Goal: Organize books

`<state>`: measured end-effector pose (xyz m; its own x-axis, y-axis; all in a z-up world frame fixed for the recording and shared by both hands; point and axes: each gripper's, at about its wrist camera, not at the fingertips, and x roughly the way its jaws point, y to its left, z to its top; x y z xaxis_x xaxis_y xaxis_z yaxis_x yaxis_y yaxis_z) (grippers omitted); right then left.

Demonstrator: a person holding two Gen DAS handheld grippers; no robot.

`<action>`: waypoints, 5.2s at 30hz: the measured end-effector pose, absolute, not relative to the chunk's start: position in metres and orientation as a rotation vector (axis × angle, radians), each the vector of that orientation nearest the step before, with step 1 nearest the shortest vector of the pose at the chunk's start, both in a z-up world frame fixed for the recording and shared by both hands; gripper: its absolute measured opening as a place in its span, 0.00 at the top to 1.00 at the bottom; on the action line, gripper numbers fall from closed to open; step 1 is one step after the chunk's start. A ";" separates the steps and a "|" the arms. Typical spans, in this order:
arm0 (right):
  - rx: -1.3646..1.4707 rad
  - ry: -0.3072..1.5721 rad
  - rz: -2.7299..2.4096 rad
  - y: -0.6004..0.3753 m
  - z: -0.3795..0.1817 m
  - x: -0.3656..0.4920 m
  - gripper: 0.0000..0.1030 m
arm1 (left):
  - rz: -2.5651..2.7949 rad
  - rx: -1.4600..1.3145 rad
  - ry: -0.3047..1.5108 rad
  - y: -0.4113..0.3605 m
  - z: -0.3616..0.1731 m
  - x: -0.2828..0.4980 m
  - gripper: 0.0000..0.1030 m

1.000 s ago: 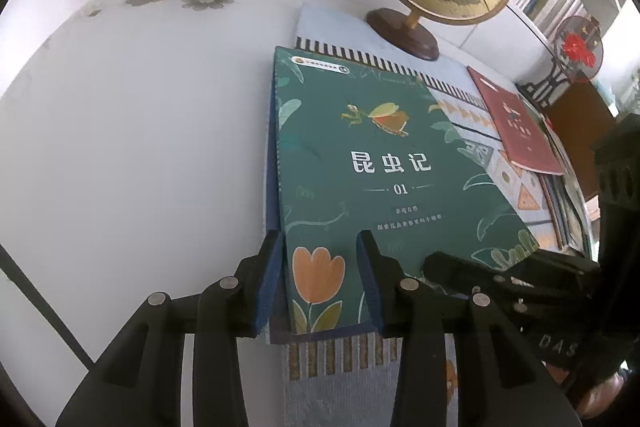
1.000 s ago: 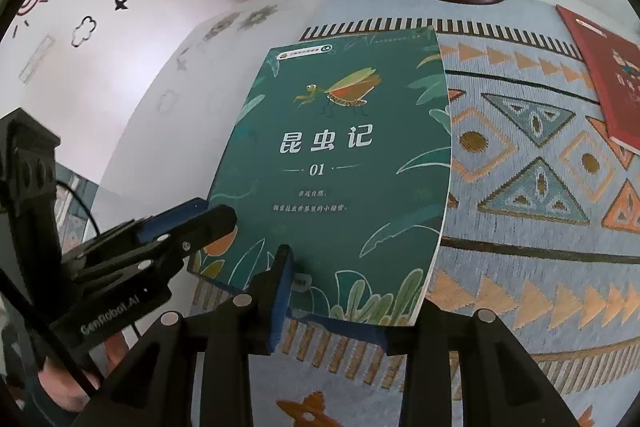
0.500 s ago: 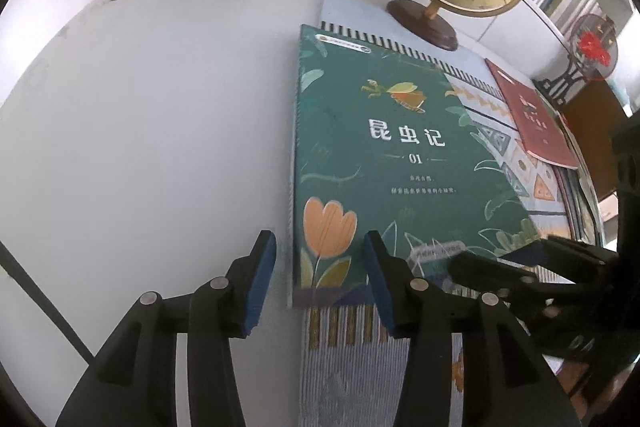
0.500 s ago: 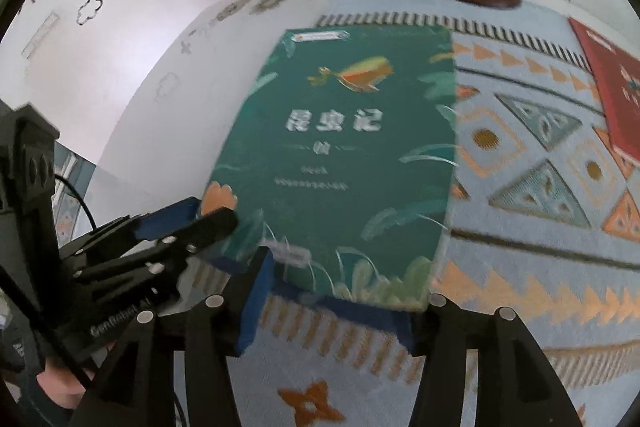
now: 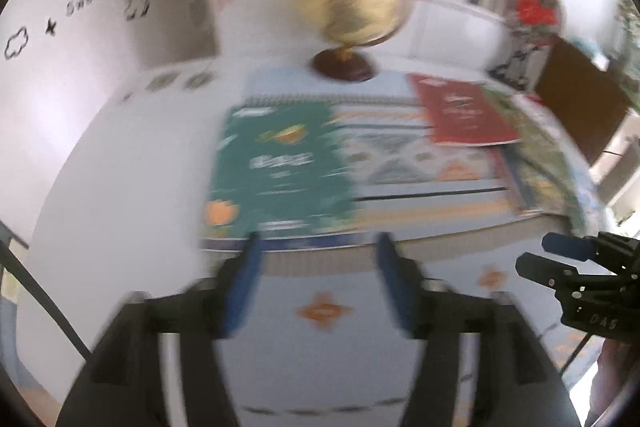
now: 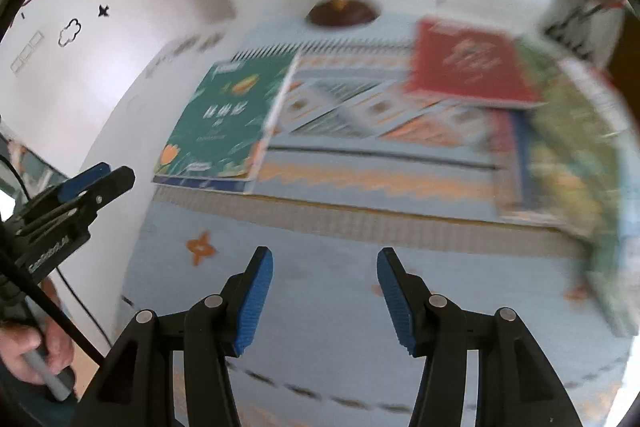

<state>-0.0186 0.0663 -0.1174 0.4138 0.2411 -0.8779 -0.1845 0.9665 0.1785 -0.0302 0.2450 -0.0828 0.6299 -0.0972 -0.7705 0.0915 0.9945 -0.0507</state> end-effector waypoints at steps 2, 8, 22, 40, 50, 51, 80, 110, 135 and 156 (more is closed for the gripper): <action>0.031 1.053 0.221 0.033 -0.094 -0.042 0.49 | -0.169 -0.032 0.819 0.209 -0.065 -0.051 0.19; 0.128 0.989 0.130 -0.062 -0.054 -0.098 0.41 | -0.368 -0.093 0.784 0.113 -0.026 -0.082 0.19; 0.333 0.565 0.041 -0.190 0.065 -0.090 0.16 | -0.559 -0.010 0.564 0.036 0.113 -0.008 0.19; 0.573 0.790 -0.181 -0.286 -0.099 0.097 0.38 | -0.700 0.061 0.902 -0.098 -0.080 0.238 0.36; 0.759 0.926 -0.238 -0.341 -0.197 0.141 0.38 | -0.636 -0.007 1.062 -0.152 -0.166 0.317 0.36; 0.752 0.934 -0.233 -0.342 -0.198 0.145 0.38 | -0.630 -0.009 1.072 -0.155 -0.171 0.322 0.36; 0.341 0.995 -0.110 -0.291 -0.170 0.185 0.19 | -0.825 0.008 1.088 -0.136 -0.145 0.246 0.36; 0.697 1.051 0.155 -0.261 -0.188 0.039 0.55 | -0.697 -0.240 1.223 -0.027 -0.189 0.108 0.37; 1.078 1.116 0.358 -0.211 -0.239 -0.011 0.58 | -0.728 -0.427 1.314 0.058 -0.186 0.097 0.37; 0.341 1.017 0.213 -0.170 -0.170 0.031 0.87 | -0.705 0.146 1.047 -0.029 -0.147 0.065 0.37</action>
